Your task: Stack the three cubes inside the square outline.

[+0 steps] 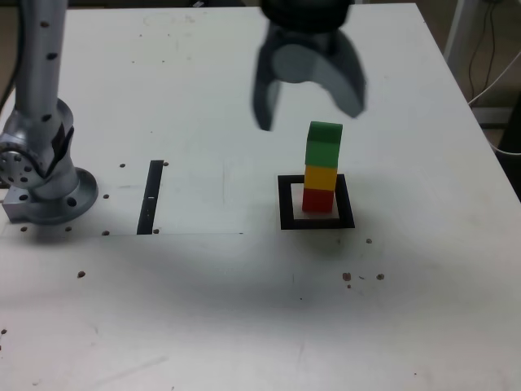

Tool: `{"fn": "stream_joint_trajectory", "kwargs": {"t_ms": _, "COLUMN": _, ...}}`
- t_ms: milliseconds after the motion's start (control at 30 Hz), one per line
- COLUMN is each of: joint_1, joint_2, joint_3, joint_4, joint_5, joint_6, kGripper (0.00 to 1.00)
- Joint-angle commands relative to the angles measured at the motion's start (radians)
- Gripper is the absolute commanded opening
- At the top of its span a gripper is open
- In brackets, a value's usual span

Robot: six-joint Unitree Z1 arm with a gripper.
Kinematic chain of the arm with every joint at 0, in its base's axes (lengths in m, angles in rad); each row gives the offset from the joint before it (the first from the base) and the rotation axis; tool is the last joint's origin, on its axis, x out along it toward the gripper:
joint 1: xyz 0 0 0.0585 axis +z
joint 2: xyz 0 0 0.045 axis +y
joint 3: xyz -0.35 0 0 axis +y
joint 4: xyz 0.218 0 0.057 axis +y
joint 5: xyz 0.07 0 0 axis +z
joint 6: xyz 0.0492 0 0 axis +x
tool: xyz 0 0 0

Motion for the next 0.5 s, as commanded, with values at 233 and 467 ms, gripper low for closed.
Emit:
{"fn": "stream_joint_trajectory", "kwargs": {"t_ms": 233, "joint_1": 0.001, "joint_2": -0.209, "joint_3": 0.297, "joint_4": -0.028, "joint_5": 0.001, "joint_6": -0.054, "kGripper": 0.99}}
{"fn": "stream_joint_trajectory", "kwargs": {"t_ms": 467, "joint_1": 0.001, "joint_2": -0.317, "joint_3": 0.562, "joint_4": -0.132, "joint_5": -0.011, "joint_6": -0.067, "kGripper": 0.99}}
